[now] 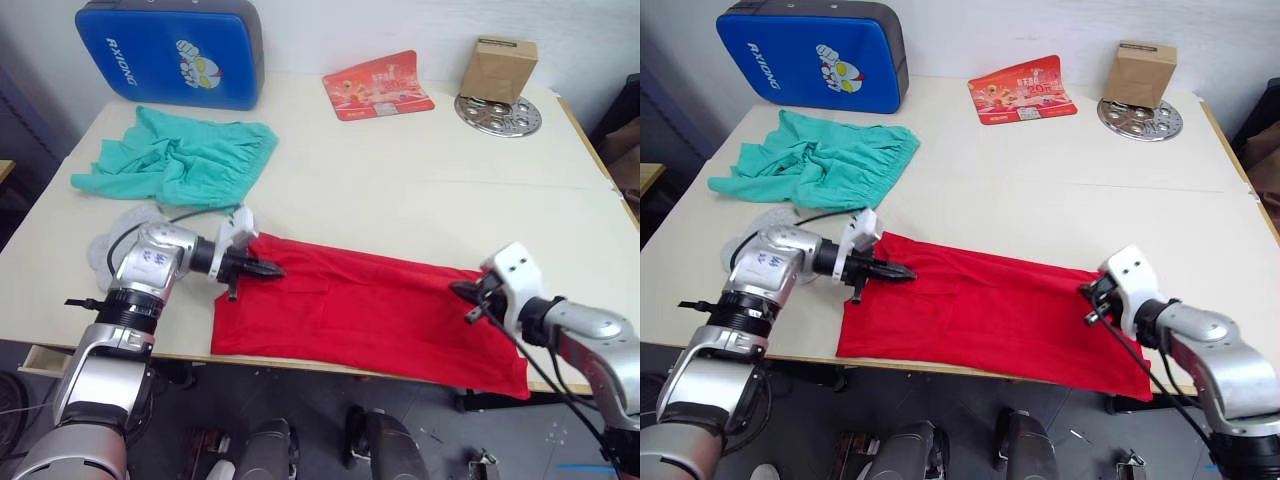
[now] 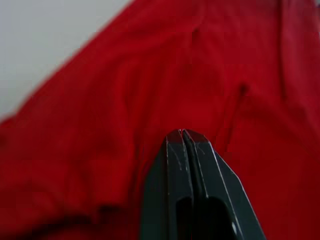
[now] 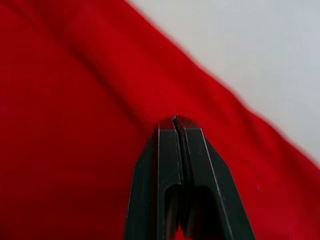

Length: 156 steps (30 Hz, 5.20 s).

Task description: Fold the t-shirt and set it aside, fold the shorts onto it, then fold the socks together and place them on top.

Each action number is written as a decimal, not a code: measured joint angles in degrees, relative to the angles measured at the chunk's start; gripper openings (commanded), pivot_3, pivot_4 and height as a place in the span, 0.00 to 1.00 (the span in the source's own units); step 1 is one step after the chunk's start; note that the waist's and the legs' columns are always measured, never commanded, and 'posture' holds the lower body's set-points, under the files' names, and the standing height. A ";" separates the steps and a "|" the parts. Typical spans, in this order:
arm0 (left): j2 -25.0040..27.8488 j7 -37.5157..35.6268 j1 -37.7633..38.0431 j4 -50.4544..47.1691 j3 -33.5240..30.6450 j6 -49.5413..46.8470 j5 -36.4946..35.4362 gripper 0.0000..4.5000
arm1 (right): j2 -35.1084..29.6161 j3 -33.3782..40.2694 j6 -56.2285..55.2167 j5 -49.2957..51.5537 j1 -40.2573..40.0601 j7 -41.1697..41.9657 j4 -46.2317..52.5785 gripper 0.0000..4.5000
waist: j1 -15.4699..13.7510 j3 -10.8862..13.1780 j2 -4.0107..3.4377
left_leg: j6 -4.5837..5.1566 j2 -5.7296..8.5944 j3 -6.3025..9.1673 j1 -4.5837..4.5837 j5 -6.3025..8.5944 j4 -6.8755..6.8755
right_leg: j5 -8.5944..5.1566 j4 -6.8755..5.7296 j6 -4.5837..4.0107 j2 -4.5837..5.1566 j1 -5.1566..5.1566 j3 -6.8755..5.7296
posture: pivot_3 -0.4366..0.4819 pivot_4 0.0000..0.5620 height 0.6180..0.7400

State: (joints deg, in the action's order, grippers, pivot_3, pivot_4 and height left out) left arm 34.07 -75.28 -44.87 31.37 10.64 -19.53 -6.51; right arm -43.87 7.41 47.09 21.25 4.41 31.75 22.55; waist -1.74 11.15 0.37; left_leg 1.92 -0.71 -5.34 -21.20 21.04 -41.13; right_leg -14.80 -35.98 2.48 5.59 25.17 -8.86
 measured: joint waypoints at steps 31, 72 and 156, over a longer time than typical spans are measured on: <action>0.21 2.87 0.69 0.12 -1.02 0.90 -2.56 0.01 | 1.94 -5.32 -6.29 -5.34 10.43 1.41 -10.18 0.00 | 0.48 -0.03 0.01 | 0.02 -0.09 -0.09 0.55 0.10 0.22 | -0.03 0.15 -0.05 0.08 -0.46 0.00 | 0.48 0.27 1.00; 4.23 -2.85 -0.67 -27.21 -6.81 -19.18 -18.59 0.70 | -15.82 -4.36 -9.55 -4.71 21.67 22.06 -25.30 0.66 | 0.44 0.20 -0.27 | 0.41 1.99 2.91 0.32 -1.63 1.90 | 0.09 1.30 0.91 1.83 -1.68 -1.68 | 0.48 0.27 1.00; -4.41 2.57 -5.93 -16.92 -2.90 -7.01 -15.43 1.00 | -14.10 -10.00 -1.05 -9.95 25.59 29.79 -34.31 0.44 | 0.30 -0.10 0.34 | -1.00 -1.98 -7.22 1.79 0.36 0.98 | -0.24 -1.41 -0.49 -1.99 2.29 6.36 | 0.48 0.27 1.00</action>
State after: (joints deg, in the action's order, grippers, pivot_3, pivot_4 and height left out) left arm 29.66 -72.70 -50.80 14.45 7.74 -26.54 -21.94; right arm -57.97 -2.58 46.04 11.30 30.01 61.55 -11.76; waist -1.44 11.05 0.71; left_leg 0.92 -2.69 -12.56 -19.41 21.40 -40.15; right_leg -15.05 -37.39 1.99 3.61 27.46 -2.50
